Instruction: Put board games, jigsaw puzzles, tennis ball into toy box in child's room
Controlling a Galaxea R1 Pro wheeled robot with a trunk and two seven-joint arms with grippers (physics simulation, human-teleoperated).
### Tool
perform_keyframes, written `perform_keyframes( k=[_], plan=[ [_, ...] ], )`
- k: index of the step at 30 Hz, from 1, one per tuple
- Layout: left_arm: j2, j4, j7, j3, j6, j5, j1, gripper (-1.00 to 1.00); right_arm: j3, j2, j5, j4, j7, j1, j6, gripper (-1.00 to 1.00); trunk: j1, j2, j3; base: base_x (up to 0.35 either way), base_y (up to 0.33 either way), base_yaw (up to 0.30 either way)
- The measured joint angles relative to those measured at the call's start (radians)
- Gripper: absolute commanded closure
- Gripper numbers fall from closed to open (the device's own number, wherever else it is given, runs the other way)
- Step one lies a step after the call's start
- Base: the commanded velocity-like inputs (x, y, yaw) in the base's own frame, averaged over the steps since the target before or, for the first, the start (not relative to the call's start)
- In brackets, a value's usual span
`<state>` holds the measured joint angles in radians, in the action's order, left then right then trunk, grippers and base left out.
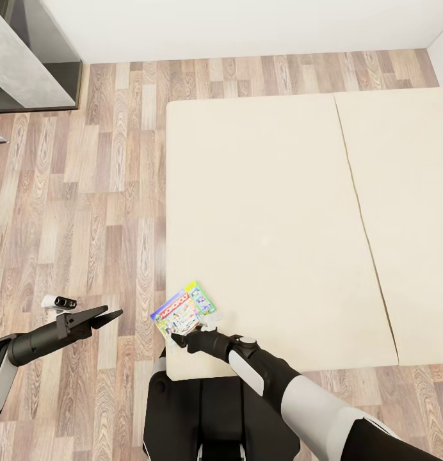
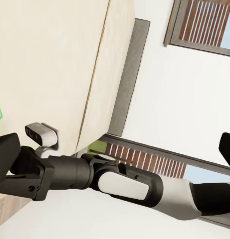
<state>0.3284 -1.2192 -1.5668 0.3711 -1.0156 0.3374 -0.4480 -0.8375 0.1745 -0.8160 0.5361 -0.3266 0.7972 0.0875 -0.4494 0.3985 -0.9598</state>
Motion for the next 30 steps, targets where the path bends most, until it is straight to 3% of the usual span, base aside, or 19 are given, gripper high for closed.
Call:
perform_keyframes(
  k=[30],
  plan=[
    [0.000,0.000,0.000,0.000,0.000,-0.001,0.000,-1.00,0.001,0.000,0.000,0.000,-0.003,0.000,-0.002,-1.00,0.000,0.000,0.000,0.000,0.000,0.000]
  ],
)
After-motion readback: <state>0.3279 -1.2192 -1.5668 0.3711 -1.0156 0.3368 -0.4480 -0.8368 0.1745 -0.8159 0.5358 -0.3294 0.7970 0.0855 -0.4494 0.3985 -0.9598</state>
